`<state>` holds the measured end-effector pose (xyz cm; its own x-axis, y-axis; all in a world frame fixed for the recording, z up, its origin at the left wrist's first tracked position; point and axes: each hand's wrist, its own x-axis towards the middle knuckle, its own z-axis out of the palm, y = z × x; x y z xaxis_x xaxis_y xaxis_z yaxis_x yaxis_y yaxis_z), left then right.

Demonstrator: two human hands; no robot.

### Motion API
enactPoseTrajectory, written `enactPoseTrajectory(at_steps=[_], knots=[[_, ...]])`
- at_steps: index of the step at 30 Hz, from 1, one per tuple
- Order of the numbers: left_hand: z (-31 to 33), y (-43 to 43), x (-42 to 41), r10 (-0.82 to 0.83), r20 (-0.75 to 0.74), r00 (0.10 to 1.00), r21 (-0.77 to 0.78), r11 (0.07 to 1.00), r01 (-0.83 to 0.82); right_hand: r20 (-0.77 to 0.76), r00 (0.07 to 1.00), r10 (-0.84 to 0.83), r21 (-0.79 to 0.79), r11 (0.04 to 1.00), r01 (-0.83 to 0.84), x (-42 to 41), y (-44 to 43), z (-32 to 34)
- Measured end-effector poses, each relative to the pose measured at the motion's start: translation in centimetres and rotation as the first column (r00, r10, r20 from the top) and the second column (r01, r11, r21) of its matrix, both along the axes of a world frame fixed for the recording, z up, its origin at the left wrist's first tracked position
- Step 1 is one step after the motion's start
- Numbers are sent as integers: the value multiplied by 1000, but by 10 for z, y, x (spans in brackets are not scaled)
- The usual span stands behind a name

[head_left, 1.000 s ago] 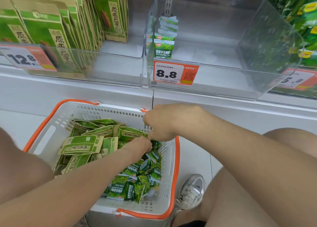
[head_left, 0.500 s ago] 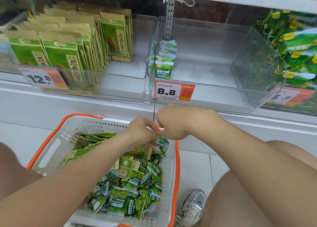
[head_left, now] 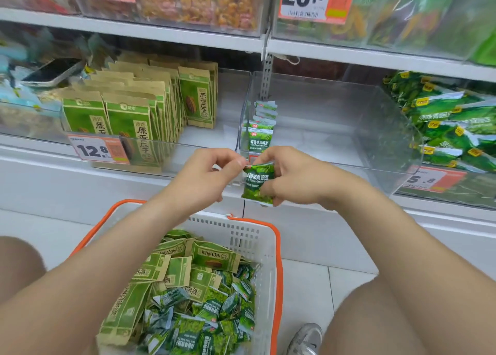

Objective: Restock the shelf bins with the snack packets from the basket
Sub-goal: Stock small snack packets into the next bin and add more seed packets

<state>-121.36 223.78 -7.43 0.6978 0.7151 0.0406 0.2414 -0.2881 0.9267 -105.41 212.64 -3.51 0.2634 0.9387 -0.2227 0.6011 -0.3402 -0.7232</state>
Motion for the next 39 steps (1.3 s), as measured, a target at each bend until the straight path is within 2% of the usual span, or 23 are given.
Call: enactPoseTrajectory(at_steps=[7, 10, 14, 17, 20, 22, 25, 28, 31, 33, 36, 39], knots=[[8, 4, -1, 70, 48, 996, 314, 946, -81, -191, 981, -31, 42, 998, 39, -1, 3, 5], [8, 8, 4, 88, 72, 993, 320, 941, -107, -206, 978, -13, 87, 996, 32, 2, 5, 5], [8, 13, 11, 100, 100, 990, 345, 930, -129, -146, 989, 0, 120, 993, 18, 7, 5, 12], [8, 15, 16, 137, 191, 972, 430, 879, -209, -215, 976, -25, 151, 987, 58, 15, 10, 15], [6, 17, 20, 194, 269, 943, 529, 789, -313, -283, 949, -138, 217, 955, 204, 37, 20, 22], [-1, 22, 24, 201, 232, 952, 601, 740, -303, -231, 942, -244, 288, 907, 306, 55, 30, 22], [-12, 27, 27, 198, 74, 977, 632, 748, -200, -35, 949, -313, 306, 901, 308, 76, 49, 9], [-13, 24, 27, 179, 22, 984, 619, 770, -155, 160, 954, -252, 145, 962, 230, 84, 71, -4], [-12, 26, 27, 179, 4, 984, 611, 779, -144, 323, 935, -149, -32, 985, 168, 77, 89, -10], [-14, 28, 27, 175, 8, 985, 608, 781, -144, 429, 893, -139, -52, 983, 178, 73, 97, -12], [-17, 30, 28, 172, 26, 985, 624, 767, -150, 374, 904, -207, 17, 976, 217, 75, 105, -15], [-20, 31, 27, 159, 49, 986, 635, 757, -153, 402, 890, -216, 62, 976, 209, 76, 107, -16]])
